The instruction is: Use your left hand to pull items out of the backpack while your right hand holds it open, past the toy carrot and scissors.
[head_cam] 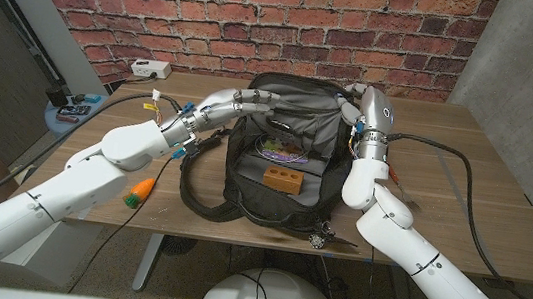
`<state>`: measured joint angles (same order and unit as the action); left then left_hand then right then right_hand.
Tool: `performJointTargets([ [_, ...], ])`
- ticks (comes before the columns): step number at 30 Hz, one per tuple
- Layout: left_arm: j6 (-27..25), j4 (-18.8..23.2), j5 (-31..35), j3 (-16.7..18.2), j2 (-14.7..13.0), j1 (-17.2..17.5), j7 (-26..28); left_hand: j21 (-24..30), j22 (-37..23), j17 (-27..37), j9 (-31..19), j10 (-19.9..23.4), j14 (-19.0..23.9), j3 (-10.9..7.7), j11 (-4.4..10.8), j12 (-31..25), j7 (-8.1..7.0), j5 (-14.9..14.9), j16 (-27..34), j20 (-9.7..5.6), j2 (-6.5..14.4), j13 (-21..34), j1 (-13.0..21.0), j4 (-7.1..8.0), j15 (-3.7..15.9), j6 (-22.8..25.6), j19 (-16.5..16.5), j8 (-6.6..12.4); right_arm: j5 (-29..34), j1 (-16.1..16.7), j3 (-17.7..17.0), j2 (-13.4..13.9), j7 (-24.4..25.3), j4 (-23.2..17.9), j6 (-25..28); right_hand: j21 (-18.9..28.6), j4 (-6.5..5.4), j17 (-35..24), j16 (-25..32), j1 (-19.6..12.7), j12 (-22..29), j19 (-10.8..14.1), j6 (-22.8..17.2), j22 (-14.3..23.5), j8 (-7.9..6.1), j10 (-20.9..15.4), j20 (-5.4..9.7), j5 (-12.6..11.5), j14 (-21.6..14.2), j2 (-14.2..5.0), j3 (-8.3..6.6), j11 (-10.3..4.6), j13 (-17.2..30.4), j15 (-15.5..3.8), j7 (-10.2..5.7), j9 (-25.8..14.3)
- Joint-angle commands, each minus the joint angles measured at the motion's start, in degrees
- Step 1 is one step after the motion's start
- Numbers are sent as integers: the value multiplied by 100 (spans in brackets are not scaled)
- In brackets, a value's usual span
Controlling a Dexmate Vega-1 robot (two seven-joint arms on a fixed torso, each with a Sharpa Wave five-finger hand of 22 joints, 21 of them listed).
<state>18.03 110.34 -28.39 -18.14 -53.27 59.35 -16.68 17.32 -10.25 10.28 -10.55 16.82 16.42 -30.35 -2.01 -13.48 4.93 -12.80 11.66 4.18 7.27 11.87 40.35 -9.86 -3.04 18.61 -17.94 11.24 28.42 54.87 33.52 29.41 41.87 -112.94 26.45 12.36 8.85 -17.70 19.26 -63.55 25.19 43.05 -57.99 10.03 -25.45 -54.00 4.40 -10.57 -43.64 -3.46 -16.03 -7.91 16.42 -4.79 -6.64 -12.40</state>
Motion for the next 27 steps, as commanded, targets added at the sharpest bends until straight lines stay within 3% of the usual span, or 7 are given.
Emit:
performJointTargets([
  [1, -436, 149, 168, -201, -315, -368, -379, -23, -33, 21, -7, 143, 88, 71, 15, -59, 1, 7, 29, 48, -144, 24, -16, 1, -2, 125, -110, 33, -26, -19, -6, 18, -179, -152, 84, 9, -5, -15, -19, -6, -5, 44, -38, 23, -19, -35, 312, -26, -42, -46, 22, 15, 15, -802, 46, -20],
  [10, -758, 223, 399, -411, -454, -701, -639, -5, -32, 26, -10, 223, 191, 17, -2, -82, 37, -70, 42, 110, -89, 60, 216, -56, 18, 254, -251, 54, 7, -94, 30, 70, -367, -212, 198, 11, -8, -19, -26, -7, -12, 51, -35, 23, -16, -25, 311, -26, -40, -52, 36, 21, 18, -797, 45, -21],
  [21, -1411, 660, 923, -483, -739, -843, -436, 13, -35, 22, -15, 307, 317, -64, -10, -108, 38, -218, 53, 181, -127, 96, 515, -106, 9, 349, -380, 60, -31, -126, 36, 70, -400, -170, 183, 13, -9, -19, -37, -13, -16, 59, -25, 22, -10, -30, 301, -27, -42, -61, 45, 22, 17, -797, 55, -21],
  [27, -1476, 750, 1022, -508, -776, -837, -397, 66, -36, 59, -20, 346, 406, -61, -62, -122, 111, -330, 89, 238, -152, 130, 692, -75, -17, 480, -582, 85, -36, -135, 40, 66, -399, -165, 183, 13, -11, -27, -32, -15, -21, 60, -33, 22, -11, -25, 299, -26, -55, -66, 56, 13, 17, -797, 44, -22],
])
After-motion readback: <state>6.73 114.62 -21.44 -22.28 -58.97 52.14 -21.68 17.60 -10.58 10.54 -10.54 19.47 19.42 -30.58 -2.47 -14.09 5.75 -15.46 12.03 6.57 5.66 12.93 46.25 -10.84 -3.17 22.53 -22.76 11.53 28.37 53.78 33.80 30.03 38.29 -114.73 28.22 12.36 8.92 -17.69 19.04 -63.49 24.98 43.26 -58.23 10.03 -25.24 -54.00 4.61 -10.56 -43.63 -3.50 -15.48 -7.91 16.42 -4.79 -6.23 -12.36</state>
